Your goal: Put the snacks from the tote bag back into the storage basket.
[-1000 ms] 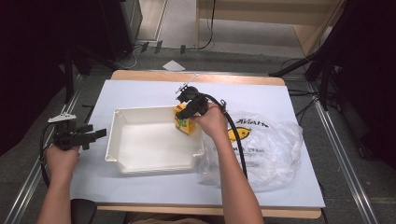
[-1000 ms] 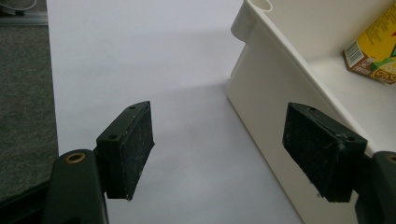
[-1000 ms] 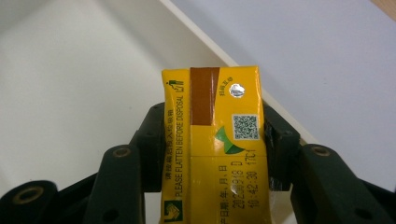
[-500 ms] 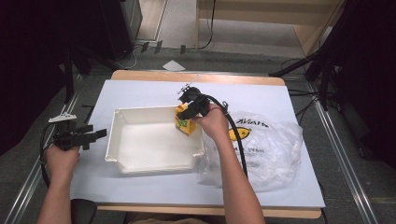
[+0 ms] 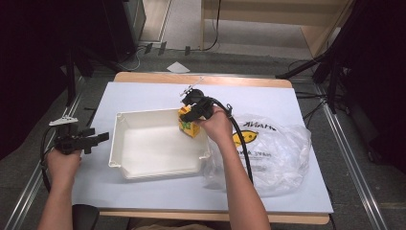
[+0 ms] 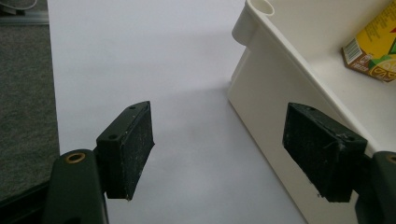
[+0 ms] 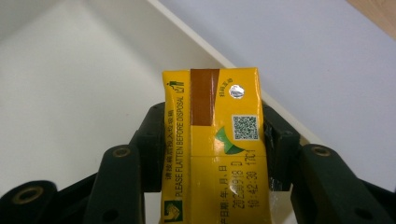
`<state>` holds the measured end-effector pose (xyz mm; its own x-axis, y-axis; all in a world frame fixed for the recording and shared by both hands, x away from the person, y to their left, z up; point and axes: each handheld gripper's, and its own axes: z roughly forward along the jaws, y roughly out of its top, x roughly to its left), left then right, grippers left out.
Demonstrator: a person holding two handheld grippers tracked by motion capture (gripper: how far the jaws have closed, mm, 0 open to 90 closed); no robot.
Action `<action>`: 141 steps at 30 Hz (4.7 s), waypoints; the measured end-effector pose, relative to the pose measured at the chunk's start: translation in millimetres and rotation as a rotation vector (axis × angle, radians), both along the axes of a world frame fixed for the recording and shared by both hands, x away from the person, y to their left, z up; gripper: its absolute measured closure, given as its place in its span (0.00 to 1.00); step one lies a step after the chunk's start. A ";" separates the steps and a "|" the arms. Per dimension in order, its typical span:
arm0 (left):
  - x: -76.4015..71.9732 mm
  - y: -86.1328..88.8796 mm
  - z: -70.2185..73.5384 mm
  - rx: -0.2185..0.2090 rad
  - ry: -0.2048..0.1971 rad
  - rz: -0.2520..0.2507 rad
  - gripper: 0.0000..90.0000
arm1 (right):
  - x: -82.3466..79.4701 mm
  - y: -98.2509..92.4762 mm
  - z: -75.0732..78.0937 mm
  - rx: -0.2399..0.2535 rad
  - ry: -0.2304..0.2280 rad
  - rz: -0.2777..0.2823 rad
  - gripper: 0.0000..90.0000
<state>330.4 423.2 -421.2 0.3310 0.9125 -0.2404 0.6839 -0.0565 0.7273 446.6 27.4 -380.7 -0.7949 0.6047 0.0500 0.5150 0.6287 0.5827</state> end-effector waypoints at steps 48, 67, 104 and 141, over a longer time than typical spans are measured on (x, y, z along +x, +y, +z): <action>1.0 -1.9 -0.5 0.006 0.006 -0.004 0.28 | -41.2 -16.7 10.7 0.104 0.147 0.023 1.00; 0.9 -1.9 -0.3 0.002 0.005 -0.004 0.28 | -33.5 -25.2 -7.3 0.073 0.165 -0.014 1.00; 1.8 -2.4 -1.2 0.004 0.013 -0.007 0.28 | -33.6 -47.2 -0.4 0.118 0.145 -0.007 0.84; 2.1 -3.6 -2.7 0.025 0.029 -0.006 0.28 | -60.2 -119.6 8.1 0.235 0.063 -0.031 0.33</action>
<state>332.5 419.6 -423.8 0.3296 0.9165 -0.2267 0.7044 -0.0788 0.7054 386.4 -92.2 -372.6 -0.7670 0.5947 0.2407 0.5717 0.4631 0.6773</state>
